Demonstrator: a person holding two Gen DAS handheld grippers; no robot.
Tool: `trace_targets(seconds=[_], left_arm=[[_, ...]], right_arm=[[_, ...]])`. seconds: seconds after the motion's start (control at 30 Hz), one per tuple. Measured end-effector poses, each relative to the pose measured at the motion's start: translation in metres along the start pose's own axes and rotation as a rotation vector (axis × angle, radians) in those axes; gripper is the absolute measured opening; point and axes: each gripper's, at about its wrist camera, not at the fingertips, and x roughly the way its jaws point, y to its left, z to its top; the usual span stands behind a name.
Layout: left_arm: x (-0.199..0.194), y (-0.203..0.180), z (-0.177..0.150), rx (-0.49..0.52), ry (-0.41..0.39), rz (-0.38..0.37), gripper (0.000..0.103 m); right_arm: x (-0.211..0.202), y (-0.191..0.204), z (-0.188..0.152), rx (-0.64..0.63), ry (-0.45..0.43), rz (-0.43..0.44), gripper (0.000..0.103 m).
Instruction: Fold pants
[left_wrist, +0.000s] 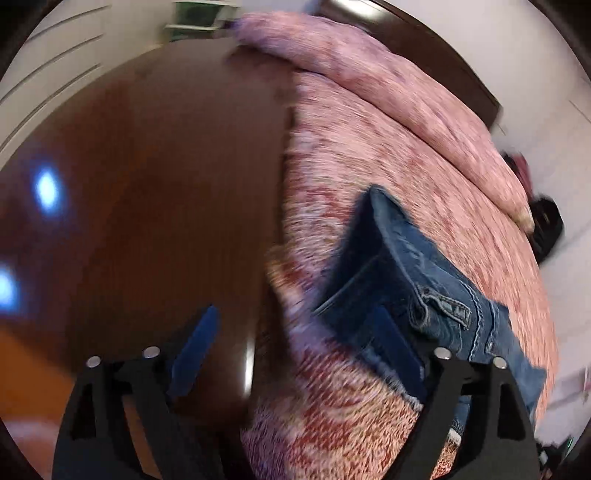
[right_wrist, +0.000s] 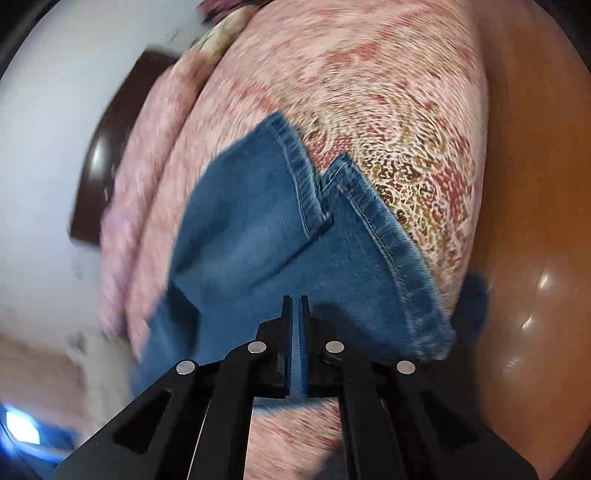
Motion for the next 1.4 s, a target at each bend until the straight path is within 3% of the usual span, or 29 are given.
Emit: trace_targets(seconds=[0.03,0.07,0.17,0.23,0.4,0.47,0.5,0.53,0.7,0.83,0.97,1.17,1.4], left_arm=[[-0.004,0.004,-0.004,-0.033,-0.011,-0.005,0.091],[-0.010,0.008,-0.010,-0.070,-0.017,-0.013,0.092],[-0.028,0.012,-0.030,-0.155,-0.024,-0.074,0.094],[-0.037,0.008,-0.046,-0.171,-0.017,-0.108,0.098],[-0.044,-0.013,-0.074,-0.175,0.021,-0.197,0.099],[-0.042,-0.023,-0.082,-0.171,0.061,-0.229,0.099],[-0.043,-0.026,-0.086,-0.173,0.069,-0.243,0.099],[-0.041,-0.030,-0.089,-0.174,0.077,-0.258,0.099],[-0.031,-0.032,-0.092,-0.244,0.129,-0.299,0.100],[-0.026,-0.022,-0.082,-0.349,0.098,-0.373,0.100],[-0.010,-0.027,-0.062,-0.398,0.076,-0.415,0.100],[0.014,-0.044,-0.034,-0.392,0.035,-0.369,0.098],[0.018,-0.076,-0.014,-0.321,-0.008,-0.424,0.070]], right_arm=[[0.002,-0.002,0.003,0.048,-0.016,0.037,0.048],[0.003,-0.007,0.006,0.126,-0.044,0.058,0.062],[0.011,-0.012,0.016,0.225,-0.082,0.159,0.064],[0.017,-0.010,0.021,0.216,-0.102,0.131,0.064],[0.030,-0.001,0.031,0.220,-0.109,0.097,0.064],[0.036,0.007,0.031,0.178,-0.098,0.054,0.046],[0.042,0.011,0.033,0.162,-0.086,0.055,0.020],[0.047,0.013,0.033,0.145,-0.071,0.047,0.001],[0.045,0.028,0.029,0.126,-0.101,0.171,0.001],[0.031,0.045,0.032,0.123,-0.110,0.283,0.001],[0.028,0.067,0.042,0.067,-0.096,0.282,0.001],[0.036,0.072,0.046,0.057,-0.087,0.269,0.001],[0.037,0.047,0.048,0.150,-0.102,0.266,0.002]])
